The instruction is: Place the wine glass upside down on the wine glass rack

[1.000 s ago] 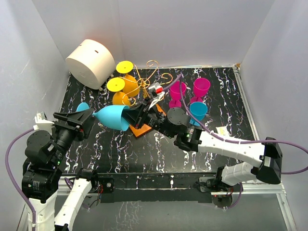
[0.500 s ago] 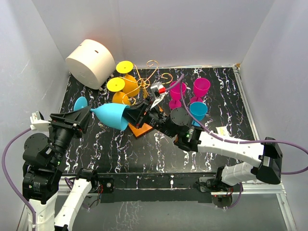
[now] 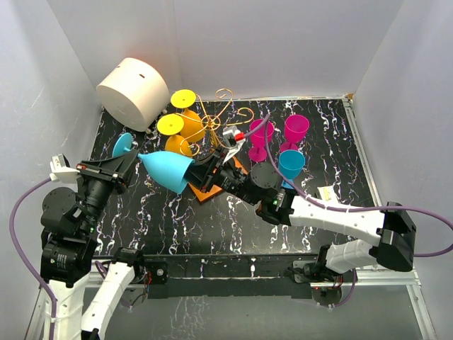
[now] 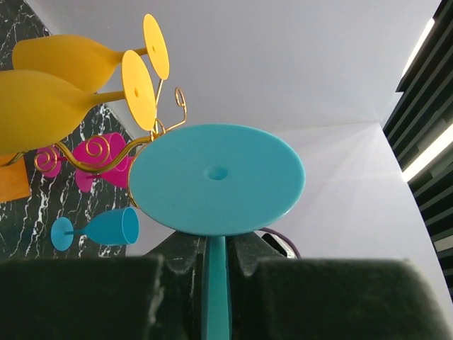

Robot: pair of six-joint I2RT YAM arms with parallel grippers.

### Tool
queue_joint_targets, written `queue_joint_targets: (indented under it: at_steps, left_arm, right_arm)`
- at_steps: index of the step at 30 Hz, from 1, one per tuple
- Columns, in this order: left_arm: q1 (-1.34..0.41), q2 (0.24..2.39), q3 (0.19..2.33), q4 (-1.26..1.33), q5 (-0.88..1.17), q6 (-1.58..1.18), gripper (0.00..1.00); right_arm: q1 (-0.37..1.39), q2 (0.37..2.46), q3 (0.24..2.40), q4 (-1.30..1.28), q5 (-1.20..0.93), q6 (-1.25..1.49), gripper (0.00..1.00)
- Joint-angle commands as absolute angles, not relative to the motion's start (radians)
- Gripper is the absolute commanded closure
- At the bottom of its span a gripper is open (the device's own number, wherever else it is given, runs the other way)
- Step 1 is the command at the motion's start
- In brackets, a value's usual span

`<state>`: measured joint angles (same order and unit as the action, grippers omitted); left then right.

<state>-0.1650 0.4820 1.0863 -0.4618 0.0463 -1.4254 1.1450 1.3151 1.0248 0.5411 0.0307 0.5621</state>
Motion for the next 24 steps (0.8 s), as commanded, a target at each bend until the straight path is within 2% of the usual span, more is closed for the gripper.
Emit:
queue_joint_targets:
  at_steps: [1, 4, 8, 13, 15, 19, 24]
  left_arm:
    - [-0.158, 0.497, 1.083, -0.341, -0.058, -1.393, 1.0]
    - [-0.158, 0.49, 1.082, -0.32, -0.061, -1.372, 1.0]
    - [-0.158, 0.483, 1.089, -0.302, -0.076, -1.34, 1.0]
    - [-0.157, 0.485, 1.118, -0.284, -0.1, -1.234, 1.0]
    - [-0.157, 0.503, 1.139, -0.245, -0.058, -1.165, 1.0]
    - [-0.157, 0.548, 1.205, -0.219, 0.062, -0.992, 1.0]
    - [-0.158, 0.592, 1.244, -0.181, 0.257, -0.746, 1.0]
  right_arm:
    - [1.178, 1.251, 1.001, 0.578, -0.117, 0.598, 1.0]
    - [1.178, 1.239, 1.009, 0.53, -0.079, 0.6, 0.99]
    - [1.178, 1.224, 1.031, 0.443, -0.017, 0.602, 0.79]
    - [1.178, 1.148, 0.958, 0.41, 0.034, 0.557, 0.53]
    - [1.178, 1.101, 0.904, 0.396, 0.046, 0.538, 0.47]
    - [1.178, 1.005, 0.862, 0.296, 0.058, 0.505, 0.42]
    - [1.178, 0.939, 0.922, 0.149, 0.056, 0.462, 0.39]
